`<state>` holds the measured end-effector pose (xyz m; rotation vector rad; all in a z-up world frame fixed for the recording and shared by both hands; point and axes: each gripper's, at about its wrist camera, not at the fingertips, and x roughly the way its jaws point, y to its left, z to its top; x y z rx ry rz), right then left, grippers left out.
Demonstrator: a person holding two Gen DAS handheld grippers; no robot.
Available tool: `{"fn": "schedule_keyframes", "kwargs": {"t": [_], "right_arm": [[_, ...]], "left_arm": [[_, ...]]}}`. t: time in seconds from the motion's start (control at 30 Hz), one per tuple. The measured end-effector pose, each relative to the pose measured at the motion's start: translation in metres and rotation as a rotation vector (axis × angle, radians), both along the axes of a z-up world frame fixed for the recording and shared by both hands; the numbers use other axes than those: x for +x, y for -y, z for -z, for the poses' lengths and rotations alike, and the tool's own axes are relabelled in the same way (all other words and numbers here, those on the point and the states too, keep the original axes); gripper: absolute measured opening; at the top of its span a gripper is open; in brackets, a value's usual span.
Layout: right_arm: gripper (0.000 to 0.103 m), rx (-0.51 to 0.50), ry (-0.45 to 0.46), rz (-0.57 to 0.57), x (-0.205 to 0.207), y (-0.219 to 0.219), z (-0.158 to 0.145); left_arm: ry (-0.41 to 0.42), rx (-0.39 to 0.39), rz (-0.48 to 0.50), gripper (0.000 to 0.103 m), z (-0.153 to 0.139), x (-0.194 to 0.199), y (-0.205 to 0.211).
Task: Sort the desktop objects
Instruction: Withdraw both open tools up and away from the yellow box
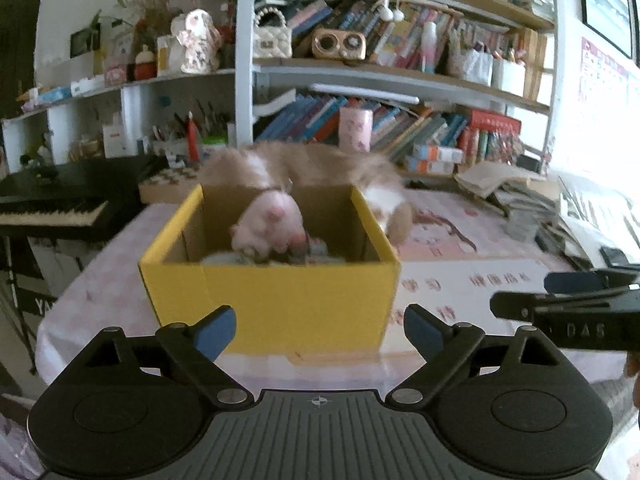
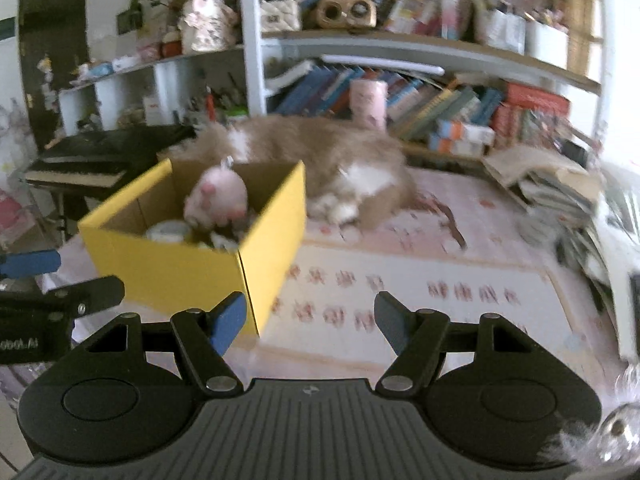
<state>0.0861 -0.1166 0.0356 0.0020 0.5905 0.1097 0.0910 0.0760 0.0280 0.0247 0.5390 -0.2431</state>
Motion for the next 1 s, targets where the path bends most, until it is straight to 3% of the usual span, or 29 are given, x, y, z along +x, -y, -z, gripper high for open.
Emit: {"fn": "schedule_keyframes", "kwargs": {"t": [0.27,0.43,0.67,1.0], "right_arm": [[0.07,-0.01,-0.051,0.1,-0.04,0.007,0.026],[0.074,-0.02,-0.068,0.126,-0.054,0.012,0.035],[0.079,-0.008,-0.088,0.156,-0.056,0.023,0.038],[0.083,-0.009,-0.113,0.126,-0.057,0.023,0.041]], "left_arm": [[-0.012,0.044,0.022,0.099,0.015,-0.021,0.013],[-0.061,0.033,0.009,0.1,0.024,-0.024,0.017],[-0.14,0.028,-0.03,0.102,0.036,-0.026,0.021],[-0.19,0.023,-0.075,0.103,0.042,-0.023,0.015]]}}
